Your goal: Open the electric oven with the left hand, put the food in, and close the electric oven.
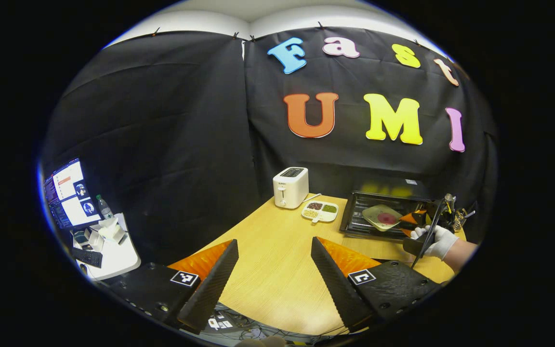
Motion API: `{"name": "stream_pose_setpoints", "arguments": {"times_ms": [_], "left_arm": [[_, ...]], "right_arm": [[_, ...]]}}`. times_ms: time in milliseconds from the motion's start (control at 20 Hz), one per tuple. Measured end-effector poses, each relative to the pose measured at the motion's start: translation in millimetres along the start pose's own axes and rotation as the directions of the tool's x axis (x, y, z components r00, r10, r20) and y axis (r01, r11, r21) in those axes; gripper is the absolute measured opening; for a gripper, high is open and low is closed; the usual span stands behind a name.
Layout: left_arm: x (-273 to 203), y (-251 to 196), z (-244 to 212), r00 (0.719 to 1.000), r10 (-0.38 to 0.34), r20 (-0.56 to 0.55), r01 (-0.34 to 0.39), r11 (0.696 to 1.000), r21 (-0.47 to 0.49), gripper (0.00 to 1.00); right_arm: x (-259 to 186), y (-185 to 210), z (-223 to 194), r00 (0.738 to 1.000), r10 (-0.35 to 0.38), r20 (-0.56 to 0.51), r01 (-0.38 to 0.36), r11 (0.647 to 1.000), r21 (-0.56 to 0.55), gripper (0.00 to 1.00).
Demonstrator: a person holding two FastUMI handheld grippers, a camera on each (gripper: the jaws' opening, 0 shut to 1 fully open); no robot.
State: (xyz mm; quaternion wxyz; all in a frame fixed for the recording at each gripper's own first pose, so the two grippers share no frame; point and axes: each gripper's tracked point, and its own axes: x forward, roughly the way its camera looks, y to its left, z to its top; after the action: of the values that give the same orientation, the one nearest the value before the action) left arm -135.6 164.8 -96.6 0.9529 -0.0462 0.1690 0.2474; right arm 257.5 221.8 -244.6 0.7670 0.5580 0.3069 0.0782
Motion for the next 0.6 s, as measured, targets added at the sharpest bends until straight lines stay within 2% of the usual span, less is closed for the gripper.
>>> {"name": "stream_pose_setpoints", "arguments": {"times_ms": [50,100,250,300,400,500,600], "left_arm": [[-5,-2,-2,1.000,-0.014,0.003,0.014,1.000,-0.003,0.97],[-11,-4,-5,0.999,-0.034,0.004,0.034,0.999,-0.002,0.97],[-26,-11,-16,0.994,-0.107,0.019,0.106,0.994,0.019,0.97],[-30,-15,-20,0.990,-0.136,0.023,0.136,0.990,0.022,0.97],[-36,-25,-30,0.979,-0.200,0.025,0.200,0.980,0.025,0.97],[-37,-39,-41,0.965,-0.262,0.024,0.261,0.964,0.046,0.97],[-33,-60,-51,0.950,-0.312,0.005,0.311,0.949,0.056,0.98]], "right_arm": [[-12,-1,0,1.000,0.000,0.001,0.000,1.000,-0.014,0.45],[-27,-3,-2,1.000,-0.003,0.004,0.003,1.000,-0.030,0.41],[-79,-10,-3,1.000,0.002,0.016,-0.001,0.996,-0.090,0.70],[-99,-17,-5,1.000,-0.011,0.028,0.014,0.993,-0.120,0.68],[-140,-28,-1,0.998,-0.024,0.057,0.034,0.985,-0.171,0.87],[-181,-41,3,0.996,-0.048,0.077,0.066,0.965,-0.253,0.90],[-220,-55,9,0.993,-0.067,0.095,0.097,0.931,-0.351,0.94]]}}
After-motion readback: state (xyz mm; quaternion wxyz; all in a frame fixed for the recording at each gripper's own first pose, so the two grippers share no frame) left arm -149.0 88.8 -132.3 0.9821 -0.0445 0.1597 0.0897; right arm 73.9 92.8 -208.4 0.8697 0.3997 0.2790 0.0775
